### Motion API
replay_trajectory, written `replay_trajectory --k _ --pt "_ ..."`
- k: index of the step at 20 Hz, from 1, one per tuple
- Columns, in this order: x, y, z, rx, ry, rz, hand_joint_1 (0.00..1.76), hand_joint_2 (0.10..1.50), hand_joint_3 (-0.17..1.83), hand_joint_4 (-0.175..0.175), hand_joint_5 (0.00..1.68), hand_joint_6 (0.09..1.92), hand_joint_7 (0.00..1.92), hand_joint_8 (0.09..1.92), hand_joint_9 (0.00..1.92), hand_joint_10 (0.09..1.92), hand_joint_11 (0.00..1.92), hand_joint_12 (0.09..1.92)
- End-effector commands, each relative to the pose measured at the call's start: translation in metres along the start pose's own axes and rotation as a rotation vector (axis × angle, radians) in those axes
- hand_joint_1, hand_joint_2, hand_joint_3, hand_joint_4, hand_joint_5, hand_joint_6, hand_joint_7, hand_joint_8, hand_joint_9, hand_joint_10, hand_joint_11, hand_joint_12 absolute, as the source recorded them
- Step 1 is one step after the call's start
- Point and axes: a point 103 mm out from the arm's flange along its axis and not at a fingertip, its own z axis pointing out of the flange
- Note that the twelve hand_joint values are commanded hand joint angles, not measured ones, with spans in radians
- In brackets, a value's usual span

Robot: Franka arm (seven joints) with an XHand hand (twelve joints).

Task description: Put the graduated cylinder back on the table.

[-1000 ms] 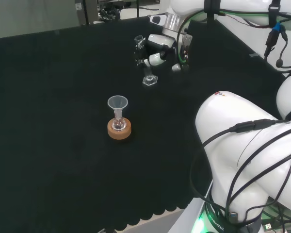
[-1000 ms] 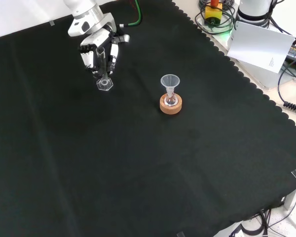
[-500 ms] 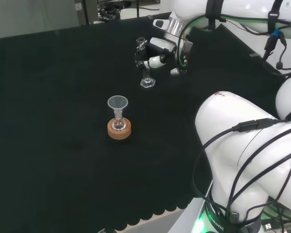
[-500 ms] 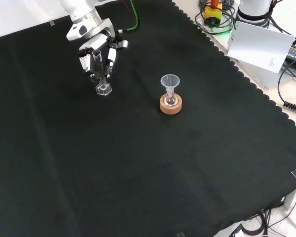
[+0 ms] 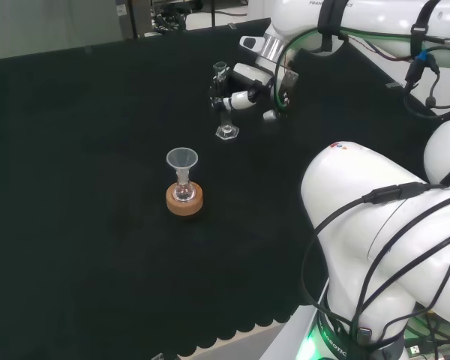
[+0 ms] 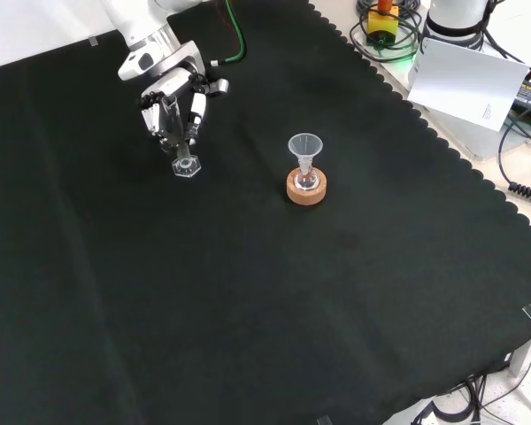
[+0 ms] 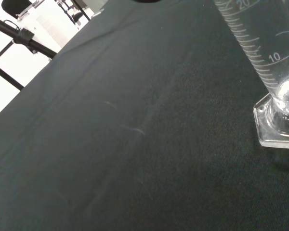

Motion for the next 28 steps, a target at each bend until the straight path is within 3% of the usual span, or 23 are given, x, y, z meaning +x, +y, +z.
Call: replay_trajectory --k 1,9,10,13,16,18,28 --pt "0.001 0.0 0.003 -0.012 0.017 0.0 1.15 1.13 0.01 -0.175 0.96 1.04 1.13 0.36 1.35 0.09 1.24 0.71" --pt "0.001 -0.005 0.002 0.015 0.043 -0.004 1.14 1.16 0.01 -0.172 0.9 1.13 0.95 0.51 1.27 0.09 1.11 0.86" --pt "0.0 -0.006 0.001 0.022 0.043 -0.004 1.13 1.16 0.0 -0.16 0.89 1.13 0.92 0.53 1.27 0.09 1.09 0.88" --pt "-0.001 -0.008 0.0 0.051 0.06 -0.003 1.09 1.16 0.0 -0.079 0.88 1.15 0.86 0.57 1.25 0.09 1.01 0.93" --pt "-0.002 -0.009 -0.001 0.07 0.06 -0.001 1.05 1.11 -0.05 -0.058 0.8 0.83 0.79 0.56 1.2 0.09 0.92 0.99" --pt "-0.003 -0.01 -0.003 0.074 0.059 0.002 1.03 1.12 -0.11 -0.054 0.77 0.73 0.75 0.56 1.16 0.09 0.85 1.03" --pt "-0.001 -0.014 -0.009 0.082 0.038 0.009 0.97 1.07 -0.17 -0.038 0.64 0.65 0.67 0.56 1.04 0.09 0.65 1.16"
